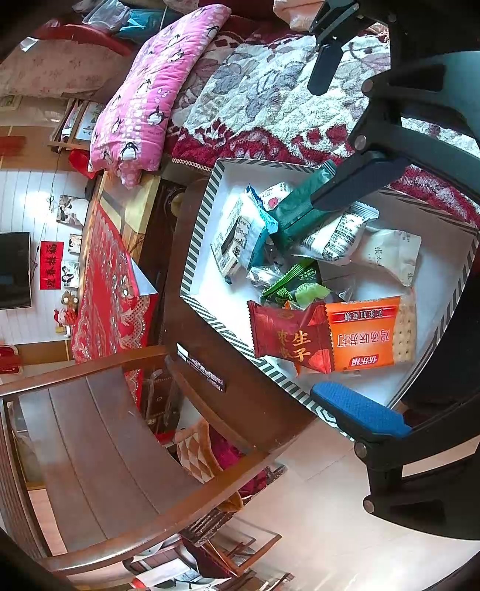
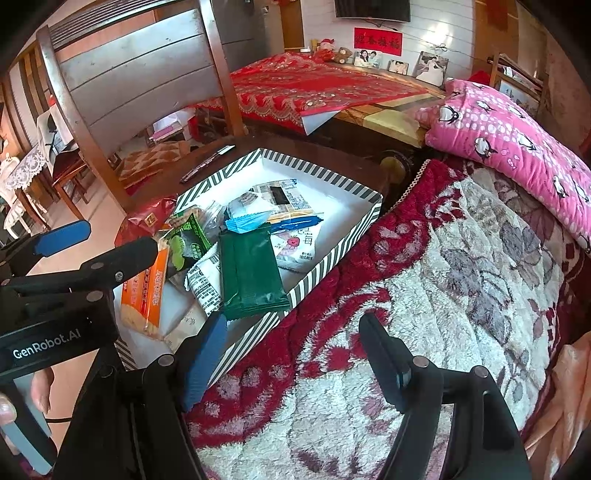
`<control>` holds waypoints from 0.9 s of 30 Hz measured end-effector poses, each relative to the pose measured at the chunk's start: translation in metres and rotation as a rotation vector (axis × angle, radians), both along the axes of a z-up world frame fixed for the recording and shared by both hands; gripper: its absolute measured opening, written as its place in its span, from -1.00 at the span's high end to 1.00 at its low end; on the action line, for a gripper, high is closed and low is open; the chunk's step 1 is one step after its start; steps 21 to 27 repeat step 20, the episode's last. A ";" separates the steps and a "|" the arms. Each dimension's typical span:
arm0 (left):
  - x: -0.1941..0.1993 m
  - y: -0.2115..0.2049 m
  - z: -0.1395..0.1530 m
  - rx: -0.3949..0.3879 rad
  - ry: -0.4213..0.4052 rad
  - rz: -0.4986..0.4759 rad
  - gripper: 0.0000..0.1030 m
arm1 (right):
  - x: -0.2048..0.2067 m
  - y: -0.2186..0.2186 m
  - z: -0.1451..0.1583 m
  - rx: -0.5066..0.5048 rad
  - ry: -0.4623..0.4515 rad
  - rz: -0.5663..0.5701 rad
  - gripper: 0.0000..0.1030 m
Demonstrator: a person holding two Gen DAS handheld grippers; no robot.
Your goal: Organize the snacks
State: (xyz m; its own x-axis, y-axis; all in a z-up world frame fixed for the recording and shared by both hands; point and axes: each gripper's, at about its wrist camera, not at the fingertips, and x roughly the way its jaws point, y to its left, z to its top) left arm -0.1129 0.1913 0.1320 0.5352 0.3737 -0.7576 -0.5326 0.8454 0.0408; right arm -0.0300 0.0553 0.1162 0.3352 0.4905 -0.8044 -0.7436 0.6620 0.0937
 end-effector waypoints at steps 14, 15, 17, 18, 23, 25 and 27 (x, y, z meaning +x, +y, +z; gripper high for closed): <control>-0.001 0.000 0.000 0.012 -0.002 -0.002 -0.81 | -0.001 0.001 -0.006 -0.003 0.027 0.006 -0.53; -0.001 -0.001 0.000 0.018 -0.006 -0.003 -0.81 | -0.001 0.001 -0.006 -0.004 0.028 0.006 -0.53; -0.001 -0.003 0.001 0.026 -0.010 -0.005 -0.81 | -0.001 0.001 -0.007 -0.005 0.030 0.005 -0.53; 0.000 -0.004 0.001 0.025 -0.010 -0.006 -0.81 | -0.001 0.000 -0.007 -0.004 0.032 0.004 -0.53; 0.001 -0.006 0.001 0.021 -0.010 -0.014 -0.81 | -0.001 -0.002 -0.006 0.000 0.033 0.002 -0.53; 0.001 -0.006 0.001 0.021 -0.010 -0.014 -0.81 | -0.001 -0.002 -0.006 0.000 0.033 0.002 -0.53; 0.001 -0.006 0.001 0.021 -0.010 -0.014 -0.81 | -0.001 -0.002 -0.006 0.000 0.033 0.002 -0.53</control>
